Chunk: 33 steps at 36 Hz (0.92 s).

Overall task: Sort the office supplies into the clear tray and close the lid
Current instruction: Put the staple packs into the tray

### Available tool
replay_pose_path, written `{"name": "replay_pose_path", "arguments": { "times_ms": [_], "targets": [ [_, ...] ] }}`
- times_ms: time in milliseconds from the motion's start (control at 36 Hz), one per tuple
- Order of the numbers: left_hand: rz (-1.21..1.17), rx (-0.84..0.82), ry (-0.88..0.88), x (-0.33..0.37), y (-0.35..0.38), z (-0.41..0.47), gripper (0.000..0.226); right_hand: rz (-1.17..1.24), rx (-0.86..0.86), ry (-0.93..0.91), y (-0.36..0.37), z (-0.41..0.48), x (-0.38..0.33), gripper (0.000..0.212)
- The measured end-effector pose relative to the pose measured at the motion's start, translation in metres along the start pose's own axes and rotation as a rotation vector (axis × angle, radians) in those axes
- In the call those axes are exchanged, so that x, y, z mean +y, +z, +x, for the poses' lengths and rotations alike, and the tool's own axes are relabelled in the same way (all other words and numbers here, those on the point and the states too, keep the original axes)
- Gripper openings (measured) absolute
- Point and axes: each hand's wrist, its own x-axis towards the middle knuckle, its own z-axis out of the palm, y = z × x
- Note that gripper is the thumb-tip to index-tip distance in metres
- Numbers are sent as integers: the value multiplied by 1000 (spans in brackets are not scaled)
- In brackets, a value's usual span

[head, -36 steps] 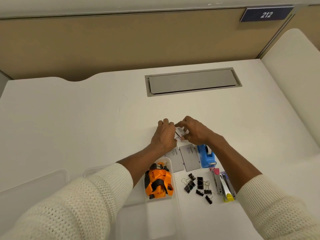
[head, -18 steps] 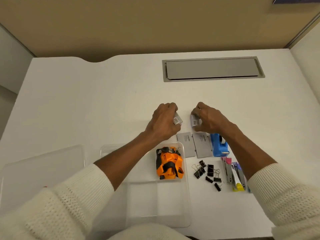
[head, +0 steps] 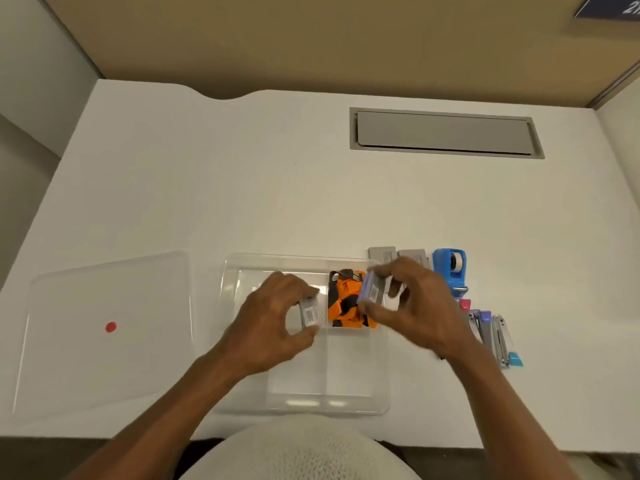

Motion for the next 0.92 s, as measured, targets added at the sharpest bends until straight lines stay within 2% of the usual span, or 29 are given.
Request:
{"name": "replay_pose_path", "arguments": {
  "times_ms": [139, 306, 472, 583, 694, 917],
  "targets": [
    [42, -104, 107, 8, 27, -23, 50, -228, -137, -8, 35, -52, -7, 69],
    [244, -232, 271, 25, 53, -24, 52, -323, -136, 126, 47, -96, -12, 72],
    [553, -376, 460, 34, 71, -10, 41, -321, -111, 257, 41, -116, -20, 54],
    [692, -456, 540, 35, 83, -5, 39, -315, -64, 321, 38, -125, -22, 51],
    [791, -518, 505, 43, 92, -7, 40, -299, -45, 345, 40, -132, -21, 51],
    [851, -464, 366, 52, 105, -12, 53, -259, -76, 354, 44, -136, -18, 51]
  ]
}}
